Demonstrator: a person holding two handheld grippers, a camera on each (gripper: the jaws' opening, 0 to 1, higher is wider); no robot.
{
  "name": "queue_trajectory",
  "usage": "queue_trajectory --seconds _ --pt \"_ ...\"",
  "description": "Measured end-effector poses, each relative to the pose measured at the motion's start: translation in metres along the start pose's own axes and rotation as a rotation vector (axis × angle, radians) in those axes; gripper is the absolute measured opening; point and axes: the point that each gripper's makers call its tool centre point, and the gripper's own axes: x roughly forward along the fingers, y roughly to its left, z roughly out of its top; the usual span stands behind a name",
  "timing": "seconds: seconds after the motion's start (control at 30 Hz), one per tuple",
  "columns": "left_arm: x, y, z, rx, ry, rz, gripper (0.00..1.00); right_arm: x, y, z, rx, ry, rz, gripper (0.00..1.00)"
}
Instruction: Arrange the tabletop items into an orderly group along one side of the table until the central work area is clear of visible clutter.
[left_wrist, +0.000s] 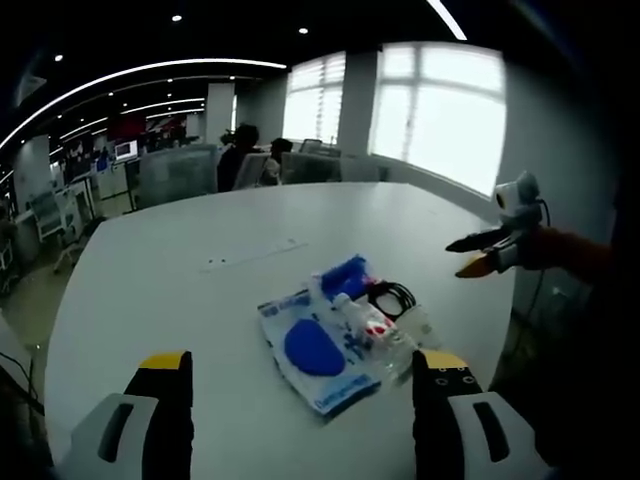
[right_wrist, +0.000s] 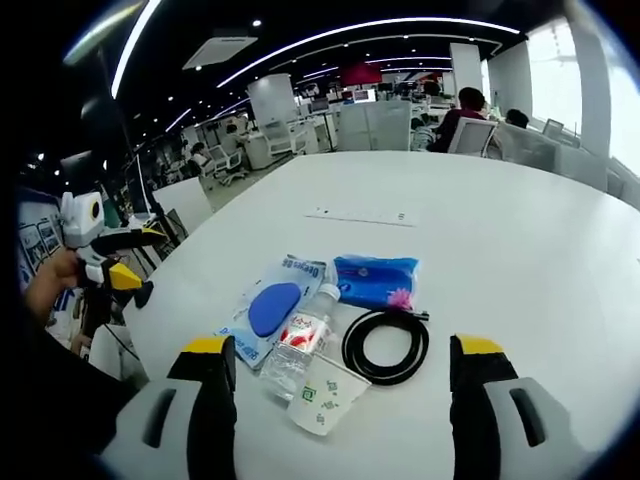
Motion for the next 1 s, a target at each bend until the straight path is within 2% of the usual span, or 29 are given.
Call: queue_trajectory --seconds 0.27,0.57,0.7,0.97,1.0 --pt "0.012 -0.008 -0.006 -0.001 0.025 -0.040 0.86 0.009 0.004 0.004 -0.017 0.015 0.017 0.82" --pt "0.030 -0.034 -0.005 0.038 0.045 -0.115 0.82 0.025 0.007 0.011 -0.006 0.027 0.048 0.74" --pt "0.038 -0.045 -0.004 0.035 0.046 -0.147 0.81 0.031 0.007 0.013 0.004 0.038 0.055 0.70" --pt "0.050 -0.061 -0.008 0.005 0.057 -0.174 0.75 0.043 -0.002 0.018 0.038 0.050 0.038 0.69" --pt "0.051 -0.068 -0.009 0.016 0.058 -0.197 0.75 0.045 -0.001 0.018 0.050 0.053 0.042 0.67"
